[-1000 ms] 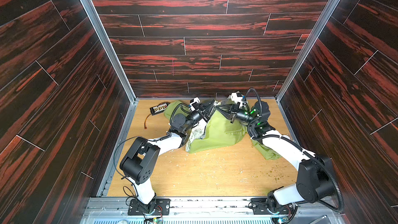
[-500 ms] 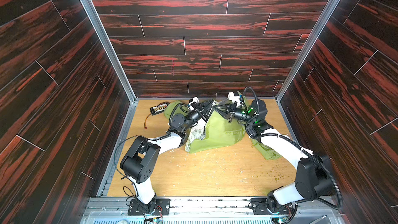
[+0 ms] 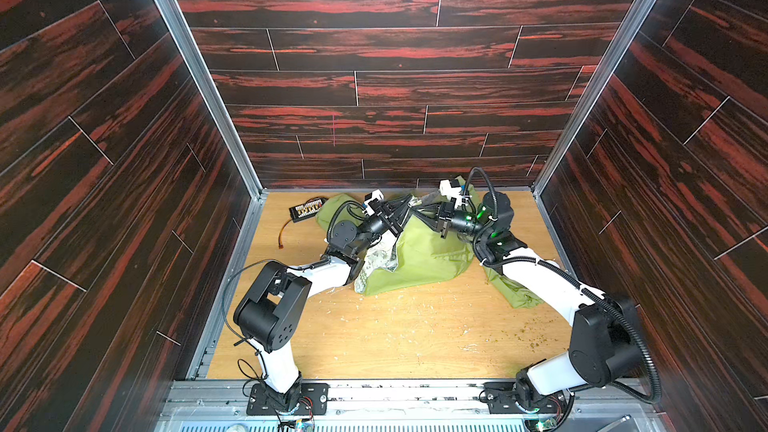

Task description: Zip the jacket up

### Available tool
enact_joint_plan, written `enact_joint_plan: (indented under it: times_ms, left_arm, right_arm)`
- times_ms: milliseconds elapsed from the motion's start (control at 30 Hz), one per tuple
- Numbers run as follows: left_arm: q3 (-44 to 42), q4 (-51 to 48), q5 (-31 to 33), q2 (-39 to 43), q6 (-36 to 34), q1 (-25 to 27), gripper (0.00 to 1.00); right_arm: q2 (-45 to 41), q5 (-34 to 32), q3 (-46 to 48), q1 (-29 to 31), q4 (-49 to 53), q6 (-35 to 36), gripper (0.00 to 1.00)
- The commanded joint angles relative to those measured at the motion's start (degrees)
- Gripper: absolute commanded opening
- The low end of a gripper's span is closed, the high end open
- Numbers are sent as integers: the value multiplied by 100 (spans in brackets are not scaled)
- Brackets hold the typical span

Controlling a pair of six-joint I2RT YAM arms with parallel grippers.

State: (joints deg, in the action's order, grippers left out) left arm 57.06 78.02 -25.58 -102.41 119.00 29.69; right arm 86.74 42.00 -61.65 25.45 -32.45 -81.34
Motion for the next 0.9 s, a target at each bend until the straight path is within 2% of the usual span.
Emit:
enact_joint_plan:
  times_ms: [0, 333, 867]
  left_arm:
    - [31, 275, 13, -12, 466, 89, 0]
    - [-32, 277, 17, -97, 304, 97, 0]
    - [-582, 275, 284, -400, -521, 129, 0]
  right_arm:
    - [133, 765, 115, 364, 431, 152, 0]
    - [113, 869, 215, 323, 803, 399, 0]
    - [415, 1411, 391, 328, 1437, 651, 0]
